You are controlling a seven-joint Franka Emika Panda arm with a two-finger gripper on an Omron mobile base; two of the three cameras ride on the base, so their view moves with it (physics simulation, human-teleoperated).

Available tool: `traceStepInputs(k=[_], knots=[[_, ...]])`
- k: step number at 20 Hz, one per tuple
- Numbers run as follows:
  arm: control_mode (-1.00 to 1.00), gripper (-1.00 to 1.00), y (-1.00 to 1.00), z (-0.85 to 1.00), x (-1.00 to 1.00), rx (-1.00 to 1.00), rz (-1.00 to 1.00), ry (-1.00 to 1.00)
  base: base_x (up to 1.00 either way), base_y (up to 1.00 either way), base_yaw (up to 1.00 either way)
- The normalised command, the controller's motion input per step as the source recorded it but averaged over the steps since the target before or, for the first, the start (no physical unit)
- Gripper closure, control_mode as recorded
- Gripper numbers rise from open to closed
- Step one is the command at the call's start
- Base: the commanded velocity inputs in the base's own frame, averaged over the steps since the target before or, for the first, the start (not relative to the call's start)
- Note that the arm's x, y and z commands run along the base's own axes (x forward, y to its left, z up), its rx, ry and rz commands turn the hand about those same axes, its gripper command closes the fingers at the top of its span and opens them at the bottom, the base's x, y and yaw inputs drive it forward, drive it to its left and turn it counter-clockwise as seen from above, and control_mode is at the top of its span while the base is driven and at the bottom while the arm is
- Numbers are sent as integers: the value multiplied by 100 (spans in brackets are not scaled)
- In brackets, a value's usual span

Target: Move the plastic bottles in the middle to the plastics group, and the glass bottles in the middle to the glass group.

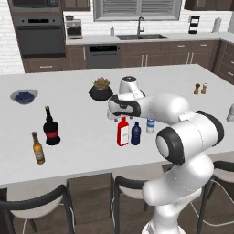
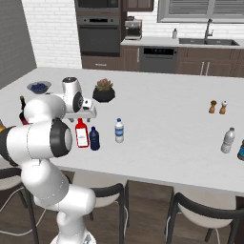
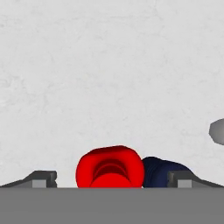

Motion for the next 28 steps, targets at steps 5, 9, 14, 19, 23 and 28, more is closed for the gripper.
traceStepInputs(k=[5, 9, 14, 19, 23, 28], knots=[[-100, 100, 0, 0, 0, 0, 0, 0, 0, 0, 0], [-100, 100, 0, 0, 0, 0, 0, 0, 0, 0, 0], [-100, 100, 2, 1, -11, 0, 0, -3, 0, 0, 0], [-100, 100, 35, 40, -41, 3, 7, -5, 0, 0, 0], [-100, 100, 63, 50, -33, 1, 13, 0, 0, 0, 0], [-100, 100, 92, 15, -9, 0, 19, 0, 0, 0, 0]])
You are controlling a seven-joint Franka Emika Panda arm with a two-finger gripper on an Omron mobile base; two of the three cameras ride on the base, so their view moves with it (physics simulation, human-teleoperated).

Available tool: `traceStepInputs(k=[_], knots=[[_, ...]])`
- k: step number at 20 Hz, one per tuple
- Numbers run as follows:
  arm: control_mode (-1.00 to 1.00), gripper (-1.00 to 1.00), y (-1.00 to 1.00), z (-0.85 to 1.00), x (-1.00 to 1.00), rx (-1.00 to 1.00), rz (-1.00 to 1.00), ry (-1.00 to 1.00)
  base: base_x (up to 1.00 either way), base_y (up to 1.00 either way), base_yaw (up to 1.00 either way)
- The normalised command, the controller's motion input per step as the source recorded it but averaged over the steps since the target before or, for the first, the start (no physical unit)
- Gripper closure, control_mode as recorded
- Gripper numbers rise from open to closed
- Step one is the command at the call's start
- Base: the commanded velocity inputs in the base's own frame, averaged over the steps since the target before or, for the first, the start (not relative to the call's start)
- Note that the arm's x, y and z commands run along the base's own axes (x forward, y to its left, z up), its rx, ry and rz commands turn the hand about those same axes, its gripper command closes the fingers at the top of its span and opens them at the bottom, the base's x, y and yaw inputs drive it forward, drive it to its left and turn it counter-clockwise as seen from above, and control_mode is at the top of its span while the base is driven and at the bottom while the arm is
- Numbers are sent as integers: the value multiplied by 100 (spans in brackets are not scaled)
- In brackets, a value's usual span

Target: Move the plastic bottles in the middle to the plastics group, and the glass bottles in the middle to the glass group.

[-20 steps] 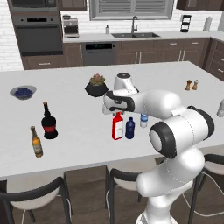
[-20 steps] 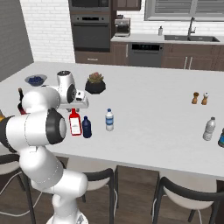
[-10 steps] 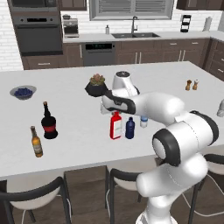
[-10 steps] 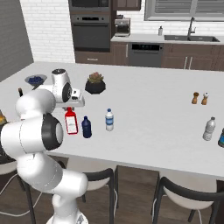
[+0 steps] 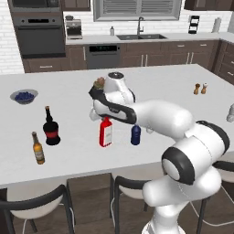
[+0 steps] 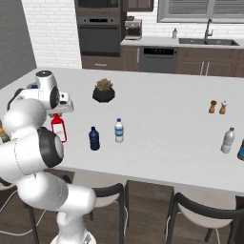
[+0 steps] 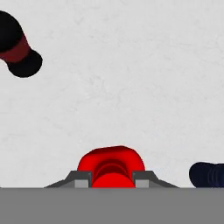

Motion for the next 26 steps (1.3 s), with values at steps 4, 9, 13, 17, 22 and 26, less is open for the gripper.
traceStepInputs(k=[4, 9, 13, 17, 22, 26], knots=[[-100, 100, 96, 0, -1, 0, 19, 0, 0, 0, 0], [-100, 100, 71, 0, -19, 0, 15, -2, 0, 0, 0], [-100, 100, 64, 0, -5, 0, 15, -3, 0, 0, 0], [-100, 100, 71, 0, -1, 0, 13, -2, 0, 0, 0], [-100, 100, 62, 0, 0, 0, 9, -2, 0, 0, 0], [-100, 100, 30, 0, 1, 0, 1, 0, 0, 0, 0]])
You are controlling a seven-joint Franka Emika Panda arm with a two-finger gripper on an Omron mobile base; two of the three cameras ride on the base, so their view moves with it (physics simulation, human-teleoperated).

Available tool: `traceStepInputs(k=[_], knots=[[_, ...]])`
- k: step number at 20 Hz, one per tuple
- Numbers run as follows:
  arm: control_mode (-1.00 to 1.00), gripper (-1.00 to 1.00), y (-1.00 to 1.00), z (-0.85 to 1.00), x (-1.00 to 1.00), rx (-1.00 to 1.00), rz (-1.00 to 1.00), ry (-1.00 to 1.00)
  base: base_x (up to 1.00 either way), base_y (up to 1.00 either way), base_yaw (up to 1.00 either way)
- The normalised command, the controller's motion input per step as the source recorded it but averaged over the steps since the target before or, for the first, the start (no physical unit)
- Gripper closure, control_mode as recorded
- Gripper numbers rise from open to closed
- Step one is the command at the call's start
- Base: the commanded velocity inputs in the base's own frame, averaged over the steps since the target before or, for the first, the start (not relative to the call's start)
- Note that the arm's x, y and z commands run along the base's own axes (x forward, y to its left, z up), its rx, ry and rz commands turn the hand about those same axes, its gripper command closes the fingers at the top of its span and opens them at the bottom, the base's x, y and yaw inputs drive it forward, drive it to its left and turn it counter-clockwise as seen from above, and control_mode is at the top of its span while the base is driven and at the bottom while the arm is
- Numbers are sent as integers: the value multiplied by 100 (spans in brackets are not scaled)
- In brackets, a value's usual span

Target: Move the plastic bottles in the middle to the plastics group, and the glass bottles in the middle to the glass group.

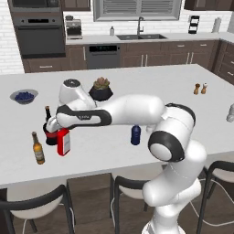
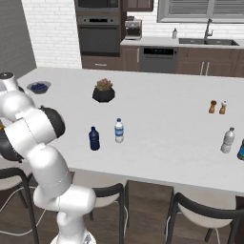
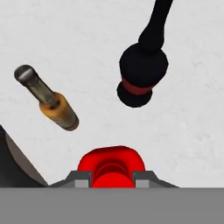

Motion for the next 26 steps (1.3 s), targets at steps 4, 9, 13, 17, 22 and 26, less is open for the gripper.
traceStepInputs(k=[4, 9, 13, 17, 22, 26], knots=[[-100, 100, 7, -12, 19, 0, 0, 0, 0, 0, 0], [-100, 100, 0, -12, 28, 0, 0, 0, 0, 0, 0], [-100, 100, 1, -1, 24, 0, 0, 0, 0, 0, 0], [-100, 100, 18, 0, 10, 0, 0, -1, 0, 0, 0], [-100, 100, 19, -5, 0, 0, 0, 0, 0, 0, 0], [-100, 100, 13, -26, 0, 0, 0, 0, 0, 0, 0]])
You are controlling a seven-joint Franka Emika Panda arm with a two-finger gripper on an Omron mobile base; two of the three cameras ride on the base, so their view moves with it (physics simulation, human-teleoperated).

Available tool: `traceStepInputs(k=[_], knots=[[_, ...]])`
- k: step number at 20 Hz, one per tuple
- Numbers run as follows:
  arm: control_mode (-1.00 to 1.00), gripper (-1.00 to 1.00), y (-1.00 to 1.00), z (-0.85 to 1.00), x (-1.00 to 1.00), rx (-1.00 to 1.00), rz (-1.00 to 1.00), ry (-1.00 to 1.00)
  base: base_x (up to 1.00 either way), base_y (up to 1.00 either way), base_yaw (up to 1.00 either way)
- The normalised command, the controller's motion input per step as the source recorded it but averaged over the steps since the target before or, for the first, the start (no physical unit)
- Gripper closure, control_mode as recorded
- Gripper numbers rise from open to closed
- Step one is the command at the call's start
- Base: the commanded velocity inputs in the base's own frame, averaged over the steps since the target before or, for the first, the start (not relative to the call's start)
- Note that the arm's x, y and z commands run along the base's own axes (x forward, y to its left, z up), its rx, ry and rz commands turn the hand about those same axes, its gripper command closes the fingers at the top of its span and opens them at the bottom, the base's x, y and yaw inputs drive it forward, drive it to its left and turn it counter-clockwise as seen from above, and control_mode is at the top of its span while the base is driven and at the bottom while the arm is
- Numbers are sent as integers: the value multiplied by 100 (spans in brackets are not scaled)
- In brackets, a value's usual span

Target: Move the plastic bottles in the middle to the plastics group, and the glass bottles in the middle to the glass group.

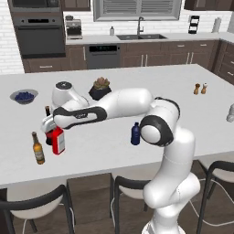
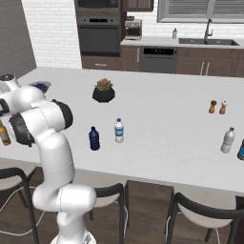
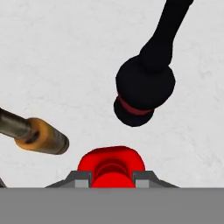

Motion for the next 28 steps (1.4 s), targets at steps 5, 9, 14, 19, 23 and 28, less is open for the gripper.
traceStepInputs(k=[5, 9, 14, 19, 23, 28], knots=[[-100, 100, 7, -42, 0, 0, 0, -1, 0, 0, 0], [-100, 100, 1, -24, 0, 0, 0, -3, 0, 0, 0], [-100, 100, 0, -4, 1, 0, 0, -3, 0, 0, 0], [-100, 100, 0, 0, 3, 0, 0, -1, 0, 0, 0], [-100, 100, 0, 1, 0, 1, 0, -4, 0, 0, 0], [-100, 100, 0, 0, 3, 10, 0, -2, 0, 0, 0]])
